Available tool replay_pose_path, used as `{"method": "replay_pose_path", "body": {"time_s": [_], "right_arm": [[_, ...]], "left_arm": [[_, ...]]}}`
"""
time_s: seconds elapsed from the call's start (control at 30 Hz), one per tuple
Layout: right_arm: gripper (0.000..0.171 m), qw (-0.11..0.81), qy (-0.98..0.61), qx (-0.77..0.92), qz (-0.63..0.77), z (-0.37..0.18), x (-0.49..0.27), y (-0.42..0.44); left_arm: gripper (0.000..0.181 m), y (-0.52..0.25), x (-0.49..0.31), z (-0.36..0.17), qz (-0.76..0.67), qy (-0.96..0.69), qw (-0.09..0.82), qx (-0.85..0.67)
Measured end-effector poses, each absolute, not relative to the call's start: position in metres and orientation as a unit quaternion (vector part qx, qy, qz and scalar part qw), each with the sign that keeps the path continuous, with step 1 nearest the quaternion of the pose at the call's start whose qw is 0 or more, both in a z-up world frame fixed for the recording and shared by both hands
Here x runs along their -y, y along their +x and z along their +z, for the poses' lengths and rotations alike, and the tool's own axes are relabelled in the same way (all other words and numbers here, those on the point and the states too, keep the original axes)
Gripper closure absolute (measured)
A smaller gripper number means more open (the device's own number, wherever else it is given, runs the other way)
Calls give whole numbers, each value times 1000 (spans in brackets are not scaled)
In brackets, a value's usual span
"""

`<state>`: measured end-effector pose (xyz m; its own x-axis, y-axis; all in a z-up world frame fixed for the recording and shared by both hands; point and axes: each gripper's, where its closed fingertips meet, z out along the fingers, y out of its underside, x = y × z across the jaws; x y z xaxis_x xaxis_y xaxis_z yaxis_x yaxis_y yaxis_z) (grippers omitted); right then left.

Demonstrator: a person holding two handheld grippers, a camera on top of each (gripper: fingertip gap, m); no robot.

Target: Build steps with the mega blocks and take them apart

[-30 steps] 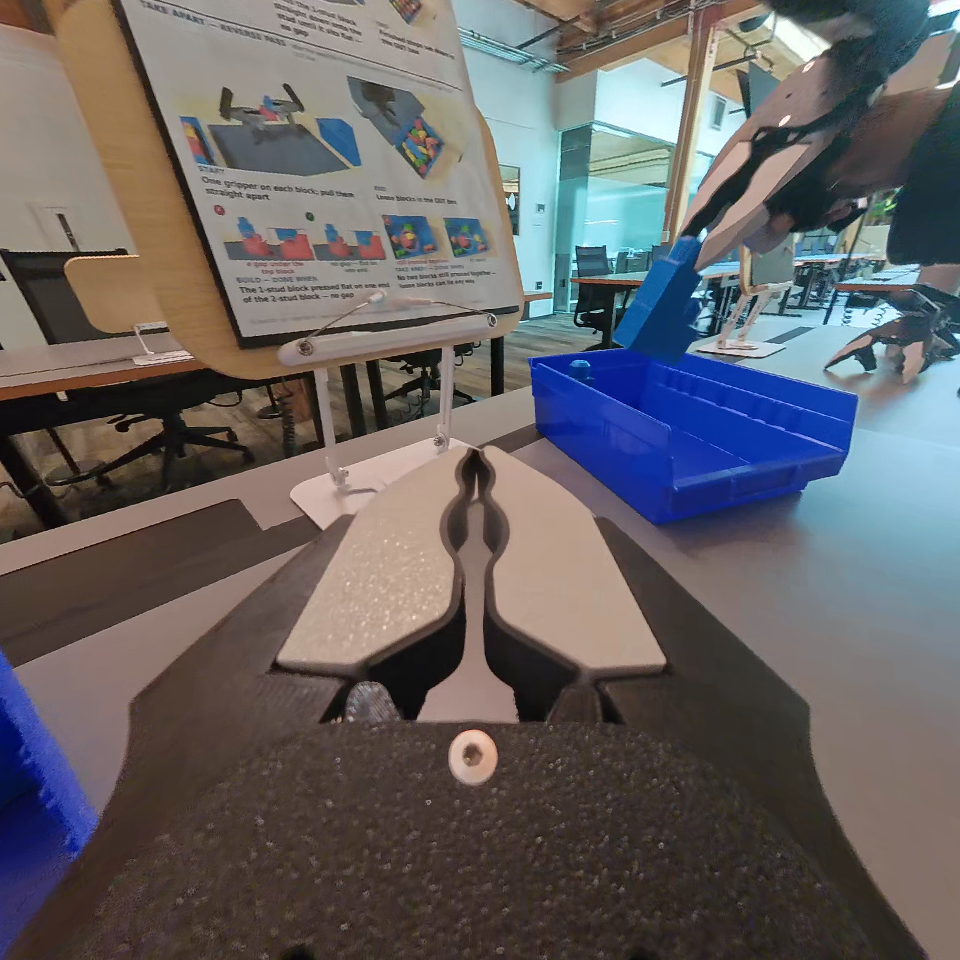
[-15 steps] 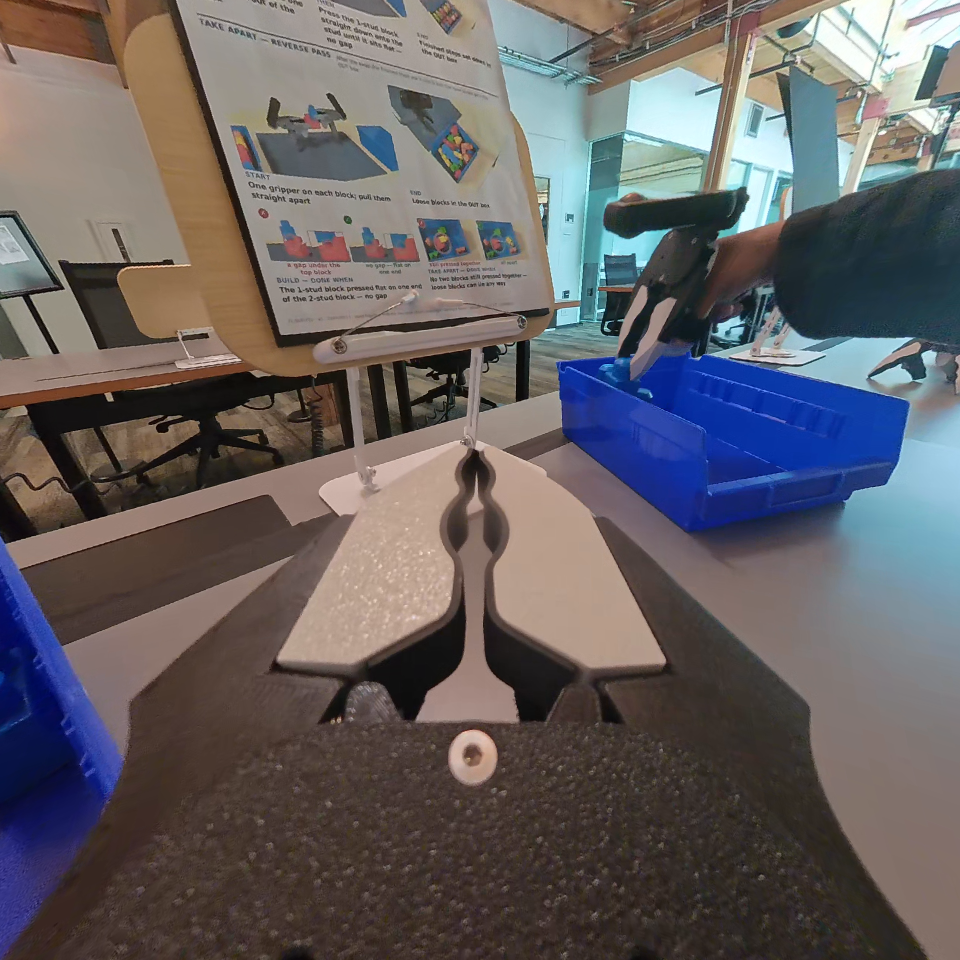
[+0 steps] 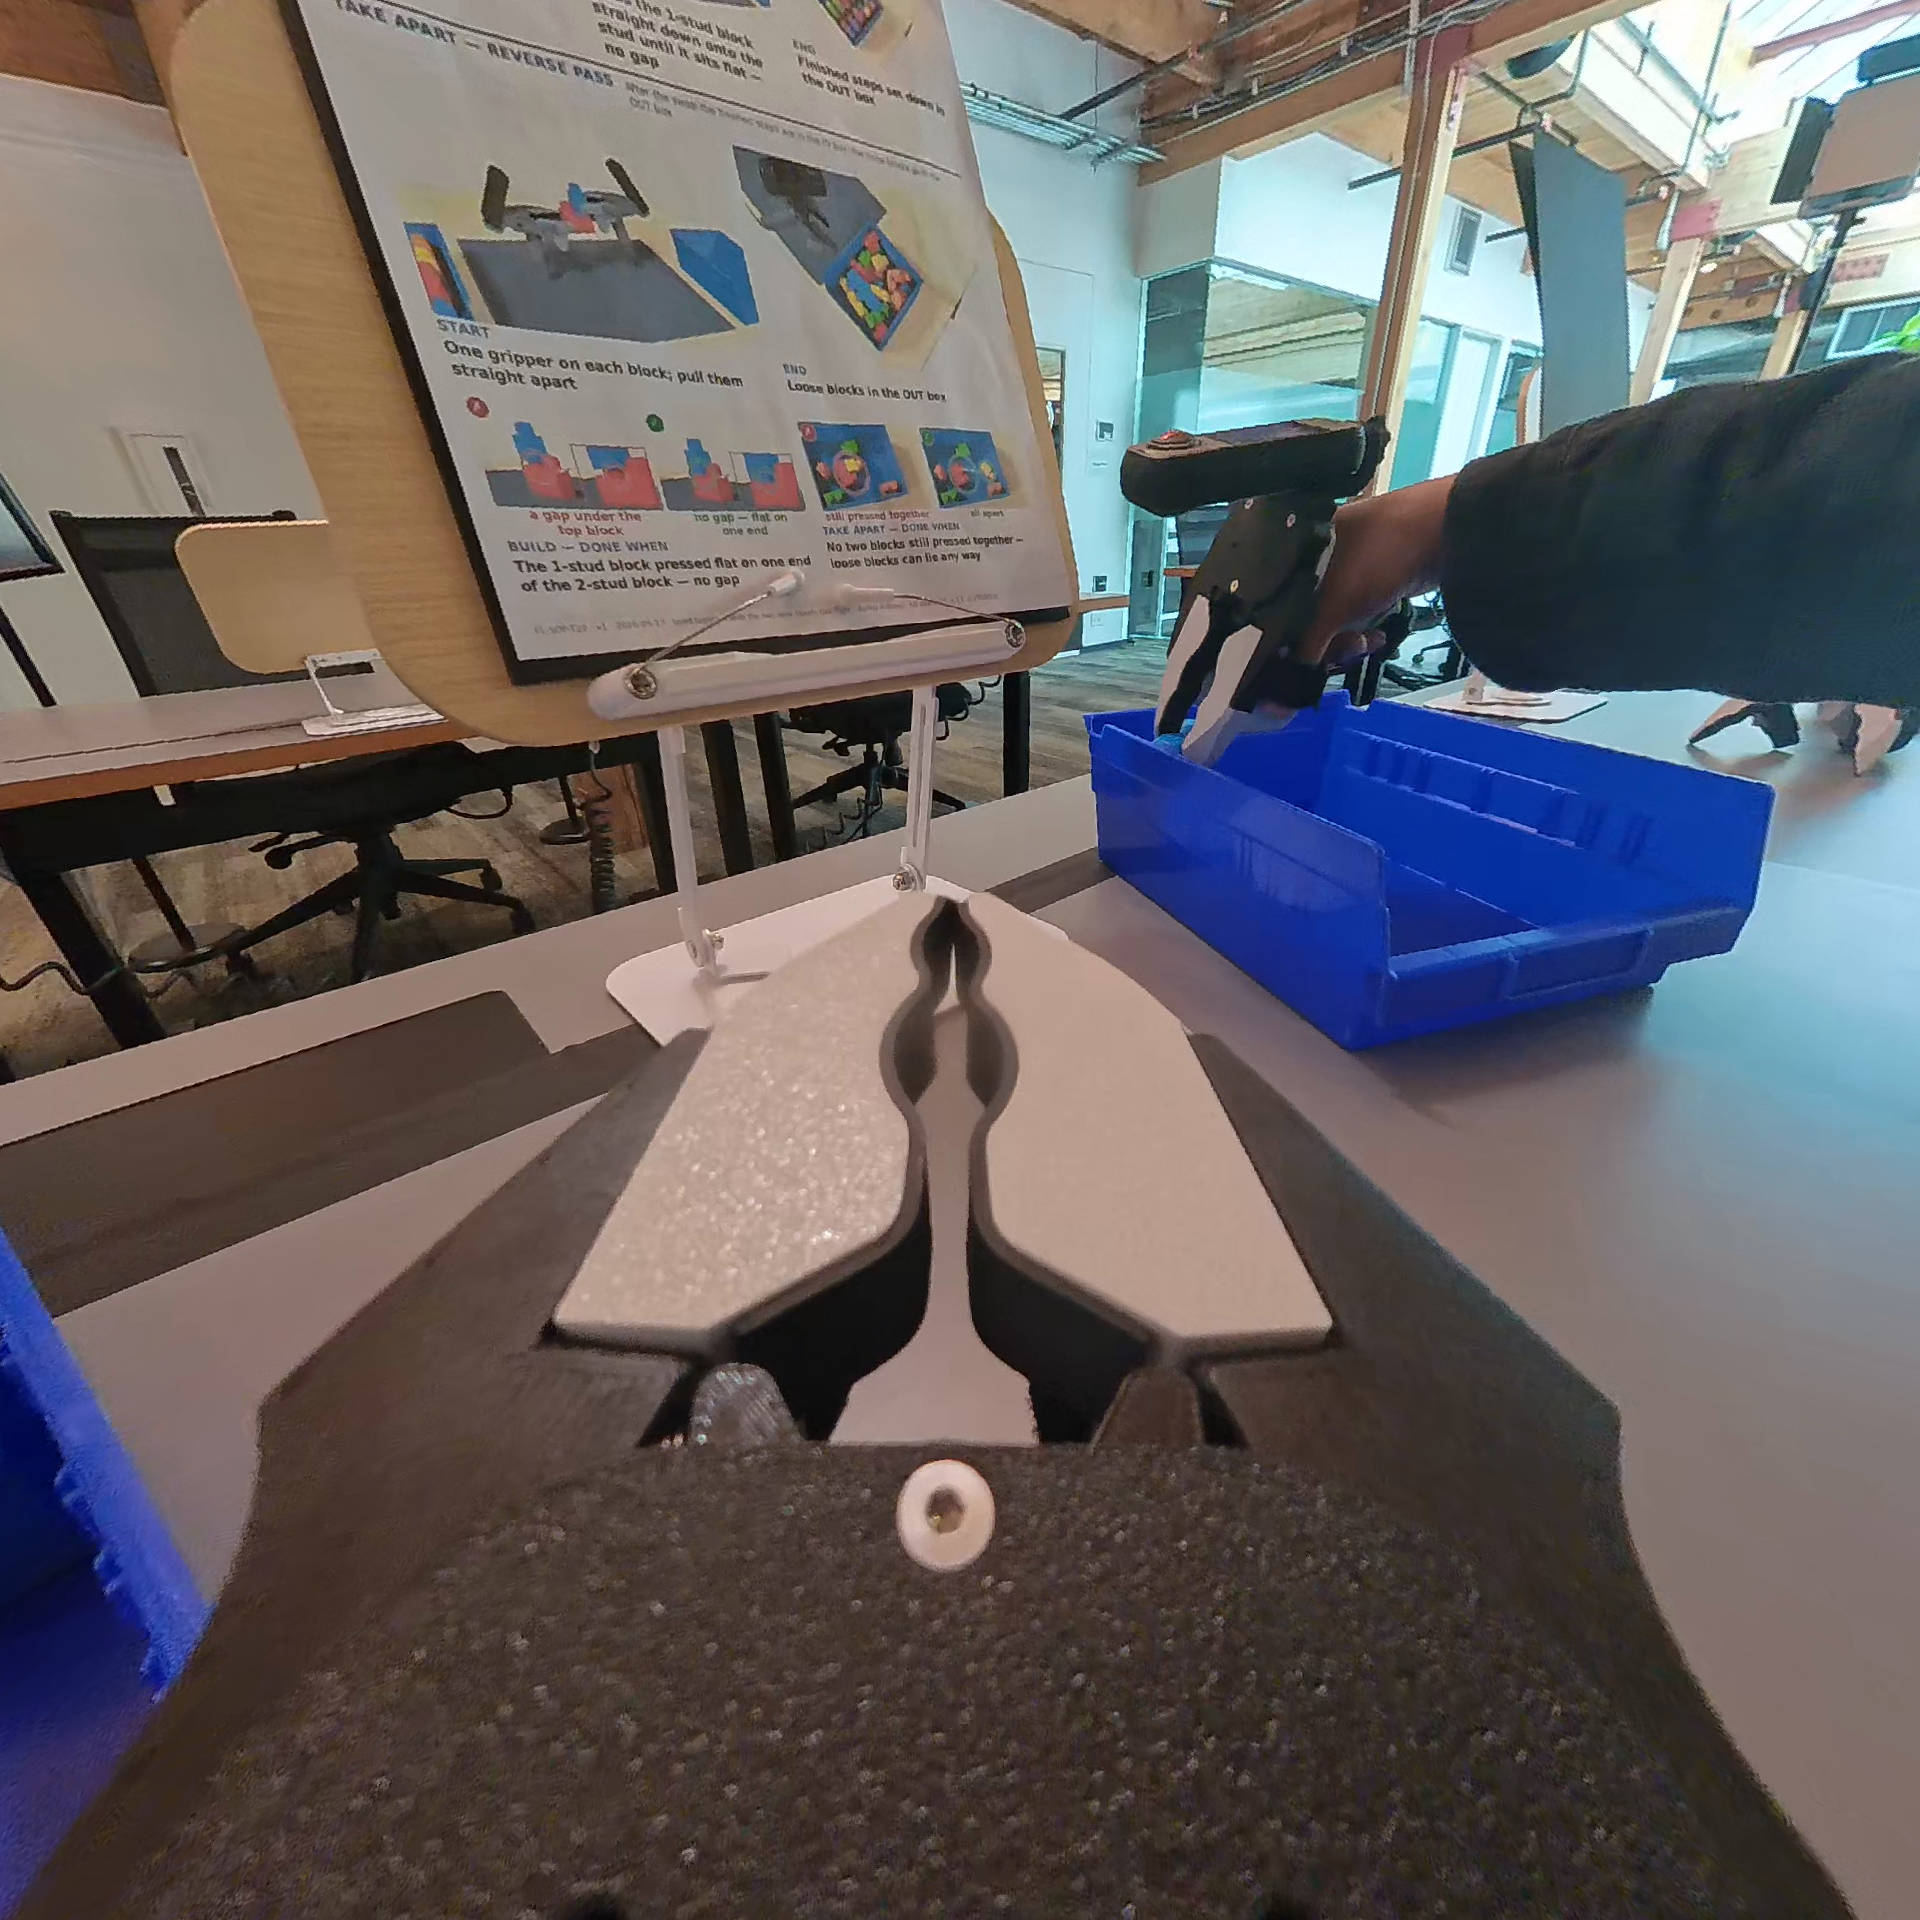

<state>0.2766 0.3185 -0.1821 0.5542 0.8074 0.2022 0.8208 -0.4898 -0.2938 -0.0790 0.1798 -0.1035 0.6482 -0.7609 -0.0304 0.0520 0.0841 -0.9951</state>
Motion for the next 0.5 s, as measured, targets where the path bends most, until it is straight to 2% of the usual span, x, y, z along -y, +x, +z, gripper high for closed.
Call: {"method": "replay_pose_path", "body": {"time_s": [0.3,0.5], "right_arm": [[137,205,-863,460,-39,-183,-322,288],[136,252,-849,464,-33,-151,-307,278]], "left_arm": [[181,-75,-178,-106,-303,-607,670,-302],[181,-76,-178,-107,-302,-608,669,-302]]}}
